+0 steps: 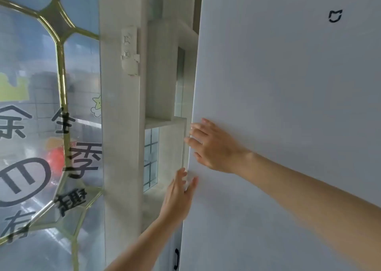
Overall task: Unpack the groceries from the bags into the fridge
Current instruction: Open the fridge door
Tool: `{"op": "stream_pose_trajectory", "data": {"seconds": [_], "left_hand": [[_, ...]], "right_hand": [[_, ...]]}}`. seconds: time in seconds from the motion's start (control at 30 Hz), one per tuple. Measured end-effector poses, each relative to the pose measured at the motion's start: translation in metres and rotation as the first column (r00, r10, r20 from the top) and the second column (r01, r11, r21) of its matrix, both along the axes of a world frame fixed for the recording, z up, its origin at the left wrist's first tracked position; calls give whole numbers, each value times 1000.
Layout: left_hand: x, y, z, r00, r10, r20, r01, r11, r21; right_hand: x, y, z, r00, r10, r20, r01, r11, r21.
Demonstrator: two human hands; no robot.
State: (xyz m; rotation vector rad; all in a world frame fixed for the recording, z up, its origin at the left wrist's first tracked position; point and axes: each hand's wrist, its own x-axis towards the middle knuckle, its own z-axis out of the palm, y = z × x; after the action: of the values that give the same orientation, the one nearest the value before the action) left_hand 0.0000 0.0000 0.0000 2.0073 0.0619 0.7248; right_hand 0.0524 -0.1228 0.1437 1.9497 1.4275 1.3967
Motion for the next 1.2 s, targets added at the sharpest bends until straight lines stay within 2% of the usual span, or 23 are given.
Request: {"op": "stream_pose_trajectory", "data": {"seconds": [0.03,0.1,0.23,0.4,0.77,0.97,1.07,1.2], "left_hand": [[7,2,-3,999,-40,2,41,996,-74],[18,7,-6,993,-117,-1,116,986,-123],[29,14,-3,985,-174,0,172,974,-145],[29,18,-2,969,-247,-17,241,958,-153],[25,29,4,955,-294,-37,286,948,-138],[-9,37,4,962,-273,-24,272,961,-53],[-30,40,5,954,-298,-36,295,953,-69],[-59,43,0,950,-310,-34,307,950,-62]], "right_hand": [[5,6,0,999,-14,44,15,1000,-23],[10,16,3,994,-54,96,62,995,-79],[15,23,4,968,-181,174,207,968,-142],[20,27,-1,952,-190,239,228,964,-141],[12,32,3,938,-245,245,284,949,-138],[-13,28,-2,967,-123,224,151,982,-112],[-35,28,-3,969,-150,196,175,978,-114],[-75,28,-14,977,-190,95,190,982,13]]}}
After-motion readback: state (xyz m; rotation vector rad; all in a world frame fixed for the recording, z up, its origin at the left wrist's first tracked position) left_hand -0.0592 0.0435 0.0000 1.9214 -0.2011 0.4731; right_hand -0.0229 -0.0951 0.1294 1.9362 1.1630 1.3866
